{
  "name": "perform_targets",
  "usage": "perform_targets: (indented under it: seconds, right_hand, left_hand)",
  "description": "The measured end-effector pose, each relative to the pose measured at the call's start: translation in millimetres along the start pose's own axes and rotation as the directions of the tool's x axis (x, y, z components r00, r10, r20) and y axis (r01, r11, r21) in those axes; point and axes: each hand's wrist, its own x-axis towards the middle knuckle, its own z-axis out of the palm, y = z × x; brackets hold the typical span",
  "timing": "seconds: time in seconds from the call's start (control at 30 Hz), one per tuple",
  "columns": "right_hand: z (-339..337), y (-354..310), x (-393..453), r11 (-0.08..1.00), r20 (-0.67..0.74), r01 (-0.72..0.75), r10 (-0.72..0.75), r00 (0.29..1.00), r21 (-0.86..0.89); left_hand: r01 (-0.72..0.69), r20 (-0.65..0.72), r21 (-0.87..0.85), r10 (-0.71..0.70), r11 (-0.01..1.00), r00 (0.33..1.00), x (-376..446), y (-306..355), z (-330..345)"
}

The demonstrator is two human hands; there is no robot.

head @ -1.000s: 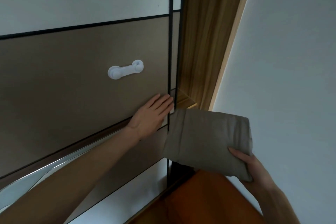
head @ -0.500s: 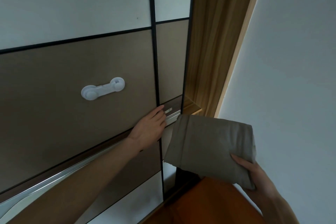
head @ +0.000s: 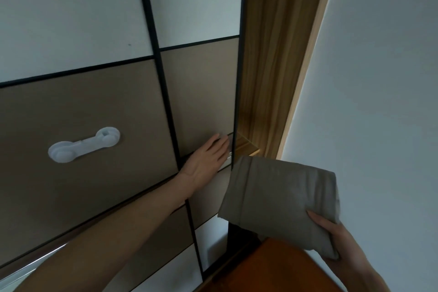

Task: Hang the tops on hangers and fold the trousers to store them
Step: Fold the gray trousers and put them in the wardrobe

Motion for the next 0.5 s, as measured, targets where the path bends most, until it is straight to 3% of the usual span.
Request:
perform_targets:
  seconds: [0.33, 0.5]
  right_hand:
    - [-17, -20, -8, 0.994, -0.014, 0.106, -0.106, 0.994, 0.021]
    - [-19, -19, -7, 0.993, -0.029, 0.114, -0.113, 0.993, 0.022]
  left_hand:
    - [-0.027, 0.158, 0.056, 0.018, 0.998, 0.987, 76, -25, -14]
    - [-0.015, 0.141, 0.009, 0.014, 1.0, 0.99, 79, -21, -23]
